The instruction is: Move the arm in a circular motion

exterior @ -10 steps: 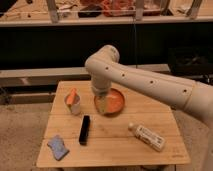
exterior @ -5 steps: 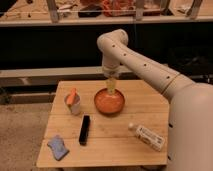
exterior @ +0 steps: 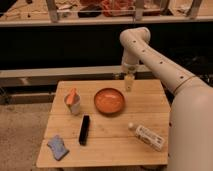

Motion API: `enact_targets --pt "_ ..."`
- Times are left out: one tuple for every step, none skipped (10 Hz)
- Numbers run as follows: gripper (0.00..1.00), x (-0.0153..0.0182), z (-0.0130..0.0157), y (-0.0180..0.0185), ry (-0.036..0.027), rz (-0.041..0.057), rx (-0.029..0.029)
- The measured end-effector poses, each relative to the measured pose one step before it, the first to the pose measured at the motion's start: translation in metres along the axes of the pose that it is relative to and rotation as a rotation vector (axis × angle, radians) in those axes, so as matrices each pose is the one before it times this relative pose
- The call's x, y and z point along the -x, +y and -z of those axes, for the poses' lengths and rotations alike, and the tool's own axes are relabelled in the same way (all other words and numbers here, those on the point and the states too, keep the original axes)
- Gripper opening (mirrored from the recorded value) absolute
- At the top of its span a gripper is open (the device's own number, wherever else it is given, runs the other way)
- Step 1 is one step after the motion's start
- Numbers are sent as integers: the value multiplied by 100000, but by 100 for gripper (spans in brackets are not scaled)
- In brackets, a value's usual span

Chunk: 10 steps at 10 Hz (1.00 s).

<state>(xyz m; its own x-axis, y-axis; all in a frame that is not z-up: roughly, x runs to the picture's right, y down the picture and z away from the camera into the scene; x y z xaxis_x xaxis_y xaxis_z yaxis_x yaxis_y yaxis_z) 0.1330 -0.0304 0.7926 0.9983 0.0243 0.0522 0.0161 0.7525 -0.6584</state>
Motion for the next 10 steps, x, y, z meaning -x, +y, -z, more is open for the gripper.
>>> enact_targets --pt "80 -794 -104 190 319 -1766 406" --pt "80 -1030 -126 274 620 -1923 357" --pt "80 -1176 -158 374 724 -2087 468" --pt "80 -1042 -195 373 472 -1825 368" --pt "80 -955 -168 416 154 -1754 285" --pt "80 -1292 -186 532 234 -2268 212" --pt "80 -957 -130 418 253 -1634 198" --pt "80 -891 -160 419 118 -1568 134" --pt "80 -1352 -205 719 66 -2393 49" --pt "80 -1357 -226 805 -178 -2340 -20"
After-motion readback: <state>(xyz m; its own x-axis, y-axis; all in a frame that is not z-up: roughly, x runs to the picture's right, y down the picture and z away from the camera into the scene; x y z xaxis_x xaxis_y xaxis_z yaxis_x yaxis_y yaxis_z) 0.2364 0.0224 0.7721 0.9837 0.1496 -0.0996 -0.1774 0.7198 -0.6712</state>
